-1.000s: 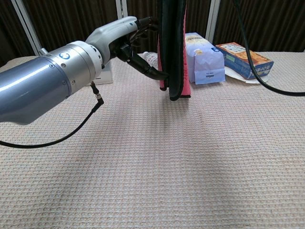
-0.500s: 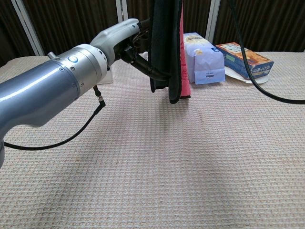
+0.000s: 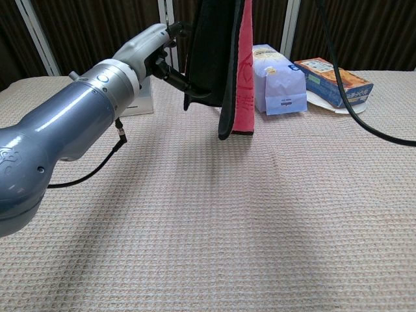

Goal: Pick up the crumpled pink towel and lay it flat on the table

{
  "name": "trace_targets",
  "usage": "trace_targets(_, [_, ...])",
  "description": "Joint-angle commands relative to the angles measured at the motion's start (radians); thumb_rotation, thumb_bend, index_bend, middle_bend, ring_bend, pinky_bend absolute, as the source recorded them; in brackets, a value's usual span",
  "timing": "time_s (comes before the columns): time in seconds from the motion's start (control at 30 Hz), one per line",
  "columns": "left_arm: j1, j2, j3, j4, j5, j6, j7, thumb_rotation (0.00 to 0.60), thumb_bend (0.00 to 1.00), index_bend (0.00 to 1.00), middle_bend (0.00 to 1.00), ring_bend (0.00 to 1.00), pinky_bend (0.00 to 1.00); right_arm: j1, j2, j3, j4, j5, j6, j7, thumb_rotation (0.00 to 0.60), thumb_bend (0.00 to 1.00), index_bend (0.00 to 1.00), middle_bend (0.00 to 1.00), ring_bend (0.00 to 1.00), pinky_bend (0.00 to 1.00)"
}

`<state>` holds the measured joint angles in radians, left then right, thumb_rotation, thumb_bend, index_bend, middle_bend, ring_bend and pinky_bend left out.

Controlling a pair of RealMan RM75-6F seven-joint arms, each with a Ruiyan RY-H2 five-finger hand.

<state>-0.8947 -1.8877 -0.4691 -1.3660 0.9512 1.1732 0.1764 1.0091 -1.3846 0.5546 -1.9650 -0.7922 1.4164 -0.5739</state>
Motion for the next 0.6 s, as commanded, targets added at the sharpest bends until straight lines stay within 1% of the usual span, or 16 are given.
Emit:
trace_targets(0.03, [-0.006,0.002,-0.015,0.025,-0.01,-0.017,-0.011,0.6,0.09,0.03,0.0,0.0,0.0,-0.001,0.0,-0.002,-0.004,-0.001,0.002,-0.001,0.6,0.46,0.61,0.12,0.0,0.0])
trace_targets(0.1, [-0.01,0.003,-0.024,0.037,-0.016,-0.028,-0.019,0.6,0.12,0.08,0.0,0.0,0.0,-0.001,-0.001,-0.004,-0.004,0.0,0.003,-0.001,0.6,0.46,0.62,0.12,0.0,0.0])
trace_targets(0.23, [-0.019,-0.002,-0.03,0.055,-0.024,-0.045,-0.027,0.6,0.2,0.27,0.0,0.0,0.0,-0.004,-0.002,-0.007,0.002,0.002,0.004,0.001,0.6,0.46,0.64,0.12,0.0,0.0])
trace_targets(0.27, [-0.02,-0.003,-0.029,0.057,-0.023,-0.045,-0.027,0.6,0.21,0.3,0.0,0.0,0.0,-0.004,-0.002,-0.006,0.002,0.003,0.004,0.002,0.6,0.46,0.64,0.12,0.0,0.0])
trace_targets(0.33, [-0.023,-0.01,-0.027,0.068,-0.021,-0.043,-0.026,0.6,0.24,0.41,0.0,0.0,0.0,-0.008,0.001,-0.005,0.003,0.004,0.005,0.006,0.6,0.46,0.64,0.12,0.0,0.0])
trace_targets(0.37, [-0.024,-0.013,-0.027,0.071,-0.021,-0.043,-0.026,0.6,0.25,0.45,0.0,0.0,0.0,-0.009,0.003,-0.005,0.004,0.004,0.005,0.007,0.6,0.46,0.64,0.12,0.0,0.0])
trace_targets(0.43, [-0.024,-0.015,-0.025,0.075,-0.02,-0.042,-0.023,0.6,0.25,0.47,0.0,0.0,0.0,-0.012,0.006,-0.005,0.006,0.004,0.004,0.009,0.6,0.46,0.64,0.12,0.0,0.0])
trace_targets(0.6, [-0.017,-0.009,-0.018,0.074,-0.012,-0.031,-0.018,0.6,0.25,0.44,0.0,0.0,0.0,-0.019,0.014,-0.005,0.012,0.007,0.001,0.018,0.6,0.46,0.64,0.12,0.0,0.0])
